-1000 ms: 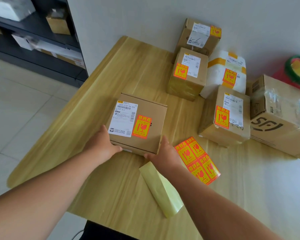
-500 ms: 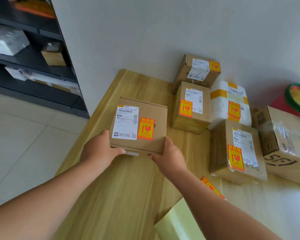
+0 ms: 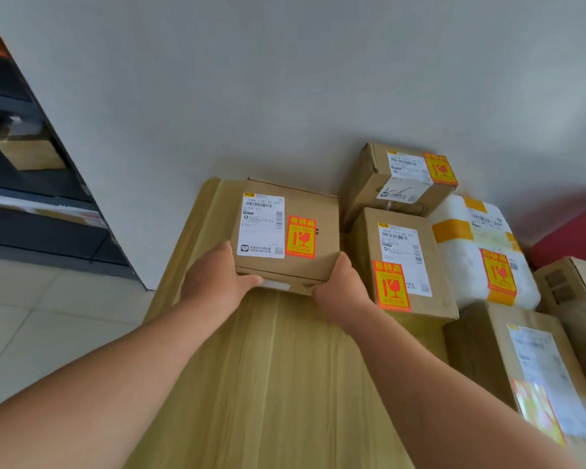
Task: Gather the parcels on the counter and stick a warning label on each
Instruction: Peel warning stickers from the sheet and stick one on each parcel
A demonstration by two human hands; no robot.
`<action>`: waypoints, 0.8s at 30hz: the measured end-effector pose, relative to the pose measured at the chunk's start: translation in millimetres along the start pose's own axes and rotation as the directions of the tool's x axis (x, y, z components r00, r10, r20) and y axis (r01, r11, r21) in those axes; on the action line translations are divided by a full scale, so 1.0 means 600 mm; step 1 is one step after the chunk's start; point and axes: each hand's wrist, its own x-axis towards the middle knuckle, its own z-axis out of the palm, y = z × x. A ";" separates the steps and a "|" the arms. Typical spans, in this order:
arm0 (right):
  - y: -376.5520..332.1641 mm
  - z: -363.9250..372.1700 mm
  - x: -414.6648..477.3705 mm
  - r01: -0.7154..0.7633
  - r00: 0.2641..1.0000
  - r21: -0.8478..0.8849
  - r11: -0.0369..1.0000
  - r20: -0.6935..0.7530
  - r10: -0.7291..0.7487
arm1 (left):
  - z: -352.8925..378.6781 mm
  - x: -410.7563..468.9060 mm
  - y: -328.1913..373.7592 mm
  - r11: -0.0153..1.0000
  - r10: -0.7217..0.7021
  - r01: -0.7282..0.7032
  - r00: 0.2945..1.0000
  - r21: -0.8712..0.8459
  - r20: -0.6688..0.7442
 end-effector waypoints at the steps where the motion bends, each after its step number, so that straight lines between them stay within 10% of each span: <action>1: -0.004 -0.002 0.017 -0.017 1.000 0.004 1.000 -0.003 0.017 | 0.008 0.017 0.004 1.000 0.001 -0.001 1.000 -0.004 0.004; 24: 0.018 0.027 0.006 0.129 0.978 -0.111 0.985 -0.149 -0.145 | 0.061 0.022 0.027 0.939 0.275 -0.262 0.961 0.223 -0.030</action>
